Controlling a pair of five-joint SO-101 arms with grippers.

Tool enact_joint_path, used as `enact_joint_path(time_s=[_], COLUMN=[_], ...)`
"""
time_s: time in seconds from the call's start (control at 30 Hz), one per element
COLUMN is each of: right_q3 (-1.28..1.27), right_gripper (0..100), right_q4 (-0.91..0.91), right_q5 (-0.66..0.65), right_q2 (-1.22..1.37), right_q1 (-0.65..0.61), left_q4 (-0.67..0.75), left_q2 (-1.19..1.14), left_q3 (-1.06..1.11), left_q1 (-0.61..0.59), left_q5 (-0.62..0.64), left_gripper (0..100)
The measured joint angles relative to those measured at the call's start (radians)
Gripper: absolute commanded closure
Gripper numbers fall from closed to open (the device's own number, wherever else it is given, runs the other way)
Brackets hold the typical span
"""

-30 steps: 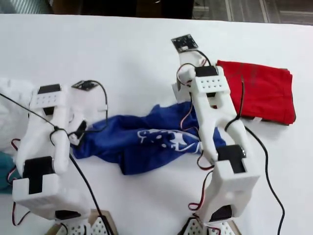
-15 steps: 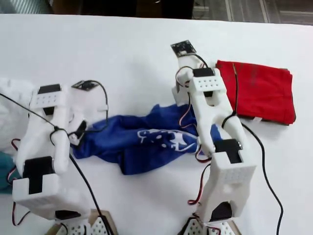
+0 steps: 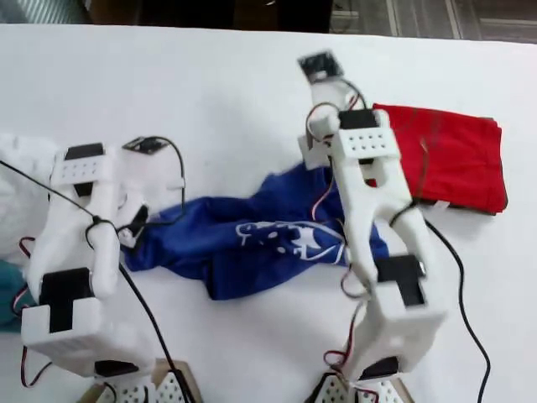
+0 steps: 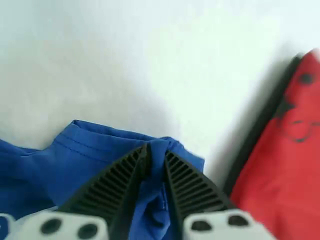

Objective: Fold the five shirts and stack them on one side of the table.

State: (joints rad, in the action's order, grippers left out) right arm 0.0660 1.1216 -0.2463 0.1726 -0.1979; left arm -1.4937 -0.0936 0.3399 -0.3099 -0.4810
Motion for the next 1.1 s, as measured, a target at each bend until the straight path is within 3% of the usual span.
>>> enact_joint_path(time_s=[0.33, 0.5, 0.83, 1.1], right_q3=[-0.054, -0.126, -0.127, -0.127], right_gripper=[97.8, 97.8, 97.8, 97.8], right_q4=[0.021, 0.051, 0.023, 0.023], right_q5=[-0.069, -0.081, -0.080, -0.080], right_q2=[-0.338, -0.482, -0.879, -1.157], right_q1=[0.017, 0.031, 0.166, 0.178], left_q4=[-0.262, -0.273, -0.253, -0.158], left_q2=[0.000, 0.091, 0.528, 0.830], left_q3=[-0.446, -0.493, -0.542, -0.420], left_q1=[0.040, 0.080, 0.107, 0.107], left_q5=[0.000, 0.000, -0.002, -0.005], left_gripper=[97, 97, 97, 97])
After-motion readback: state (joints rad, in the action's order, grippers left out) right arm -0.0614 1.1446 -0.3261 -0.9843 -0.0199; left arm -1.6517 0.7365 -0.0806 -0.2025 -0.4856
